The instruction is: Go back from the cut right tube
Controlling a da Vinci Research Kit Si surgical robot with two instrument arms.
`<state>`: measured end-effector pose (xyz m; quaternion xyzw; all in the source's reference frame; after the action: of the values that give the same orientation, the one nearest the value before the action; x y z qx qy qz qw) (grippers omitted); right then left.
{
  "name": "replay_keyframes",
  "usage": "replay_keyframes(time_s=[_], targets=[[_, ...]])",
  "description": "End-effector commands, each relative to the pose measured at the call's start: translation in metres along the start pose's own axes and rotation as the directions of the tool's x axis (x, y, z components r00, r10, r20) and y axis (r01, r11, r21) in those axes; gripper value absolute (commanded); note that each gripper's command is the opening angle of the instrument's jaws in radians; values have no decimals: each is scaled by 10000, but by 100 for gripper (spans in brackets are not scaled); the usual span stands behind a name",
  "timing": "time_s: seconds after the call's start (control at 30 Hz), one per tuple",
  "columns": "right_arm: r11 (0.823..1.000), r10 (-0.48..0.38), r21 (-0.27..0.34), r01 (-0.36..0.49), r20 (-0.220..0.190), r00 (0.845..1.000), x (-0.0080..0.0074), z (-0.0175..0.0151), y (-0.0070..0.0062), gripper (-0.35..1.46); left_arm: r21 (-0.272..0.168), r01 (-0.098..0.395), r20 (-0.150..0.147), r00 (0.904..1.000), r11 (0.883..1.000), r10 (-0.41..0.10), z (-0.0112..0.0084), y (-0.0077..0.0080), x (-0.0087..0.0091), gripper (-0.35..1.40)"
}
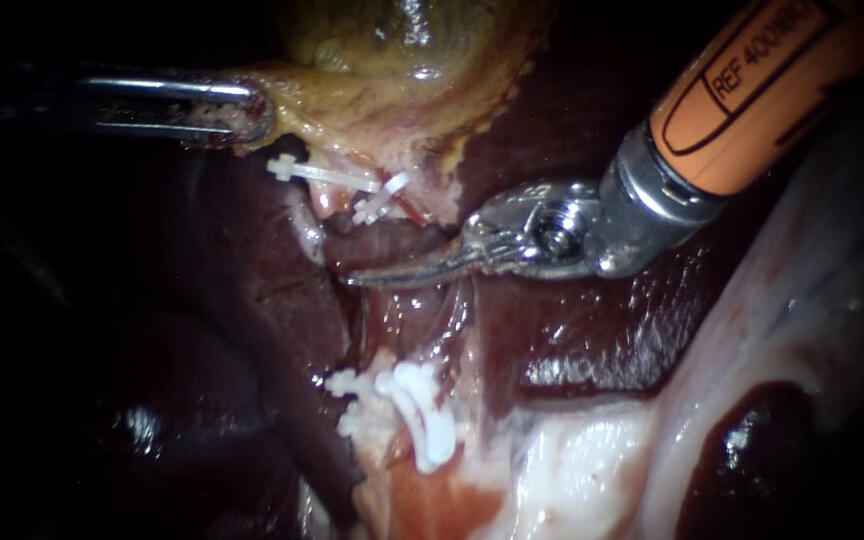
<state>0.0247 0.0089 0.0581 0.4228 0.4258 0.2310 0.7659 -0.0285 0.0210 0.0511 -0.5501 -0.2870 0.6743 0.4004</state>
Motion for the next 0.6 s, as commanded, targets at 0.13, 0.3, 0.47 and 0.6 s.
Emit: replay_keyframes(time_s=[0.13, 0.3, 0.47, 0.6], targets=[[9999, -14, 109, 16, -138, 9999, -2, -1, 1, 15, -8, -1, 0, 10000, 10000, 1, 0, 0, 0, -35], [9999, -29, -106, 26, -273, 9996, -4, 2, 4, 121, -7, -1, 0, 10000, 10000, 1, 0, 0, 0, -35], [9952, -401, -911, 346, -594, 9974, -7, 2, 7, 141, -10, -2, 1, 10000, 10000, 2, 0, 0, 0, -35], [9603, -1676, -2275, 1616, -73, 9858, -14, -5, -3, 143, -11, -2, 2, 10000, 10000, 2, -1, 0, 0, -35]])
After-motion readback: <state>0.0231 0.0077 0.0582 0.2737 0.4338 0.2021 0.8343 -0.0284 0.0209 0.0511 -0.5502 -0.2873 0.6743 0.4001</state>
